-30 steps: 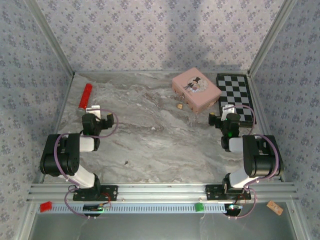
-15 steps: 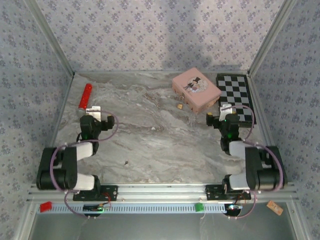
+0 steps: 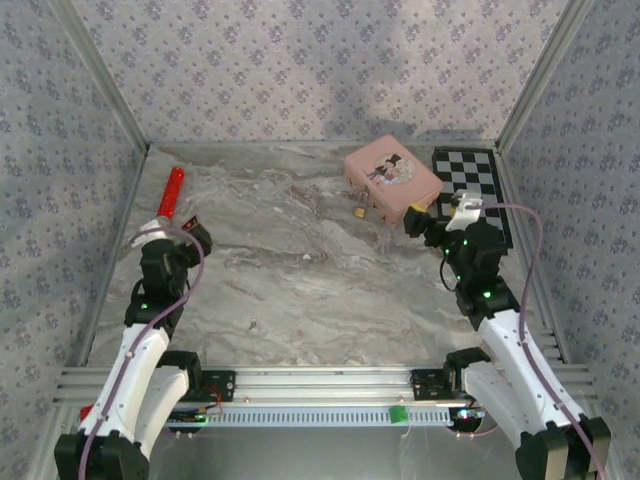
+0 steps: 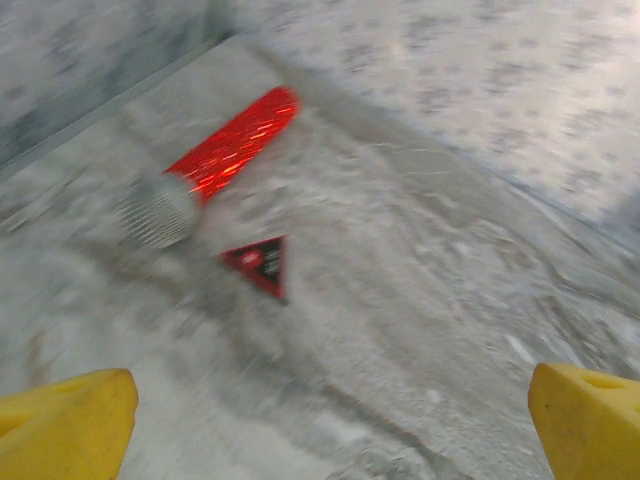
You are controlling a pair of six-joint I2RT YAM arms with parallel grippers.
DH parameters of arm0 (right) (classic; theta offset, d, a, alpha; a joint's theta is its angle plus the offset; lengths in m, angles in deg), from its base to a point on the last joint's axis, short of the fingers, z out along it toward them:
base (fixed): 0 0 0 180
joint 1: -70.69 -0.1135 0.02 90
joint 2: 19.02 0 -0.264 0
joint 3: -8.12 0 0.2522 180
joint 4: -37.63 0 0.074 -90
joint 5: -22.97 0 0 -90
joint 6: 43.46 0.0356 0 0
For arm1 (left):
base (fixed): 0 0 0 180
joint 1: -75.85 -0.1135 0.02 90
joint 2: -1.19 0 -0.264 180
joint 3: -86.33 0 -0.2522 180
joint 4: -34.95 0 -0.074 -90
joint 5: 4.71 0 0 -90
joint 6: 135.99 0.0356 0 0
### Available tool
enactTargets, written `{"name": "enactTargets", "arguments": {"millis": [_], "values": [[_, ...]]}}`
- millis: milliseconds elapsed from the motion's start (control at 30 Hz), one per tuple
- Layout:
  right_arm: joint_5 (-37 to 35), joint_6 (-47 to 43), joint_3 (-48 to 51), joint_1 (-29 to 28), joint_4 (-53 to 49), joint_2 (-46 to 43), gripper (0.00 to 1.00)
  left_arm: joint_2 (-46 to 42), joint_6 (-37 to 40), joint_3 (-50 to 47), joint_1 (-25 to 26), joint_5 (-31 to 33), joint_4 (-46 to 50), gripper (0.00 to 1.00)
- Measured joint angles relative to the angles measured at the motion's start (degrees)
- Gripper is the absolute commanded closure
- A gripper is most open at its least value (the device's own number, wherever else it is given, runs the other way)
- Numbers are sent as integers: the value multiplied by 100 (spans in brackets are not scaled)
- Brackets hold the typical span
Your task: Unlock the padlock with the key
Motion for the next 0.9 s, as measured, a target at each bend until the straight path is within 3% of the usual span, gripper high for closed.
{"name": "enactTargets", "arguments": {"millis": [200, 300, 400, 567, 767, 900], "values": [[920, 839, -186, 809, -1261, 96, 1, -691, -966, -50, -328, -70, 1469, 0], [1276, 907, -186, 671, -1698, 442, 1, -1207, -1095, -326, -422, -433, 1746, 0], [1143, 876, -273, -125, -2188, 767, 1, -1436, -1043, -520, -435, -962, 1788, 0], [623, 833, -962, -2122, -2592, 1770, 1, -1309, -800, -535, -435, -1792, 1746, 0], [-105, 791, -2039, -3952, -2717, 3504, 2, -1663, -546, -485, -428, -1930, 1744, 0], [-433, 684, -2850, -4760, -3029, 4627, 5, -1954, -516, -588, -413, -1814, 1637, 0]]}}
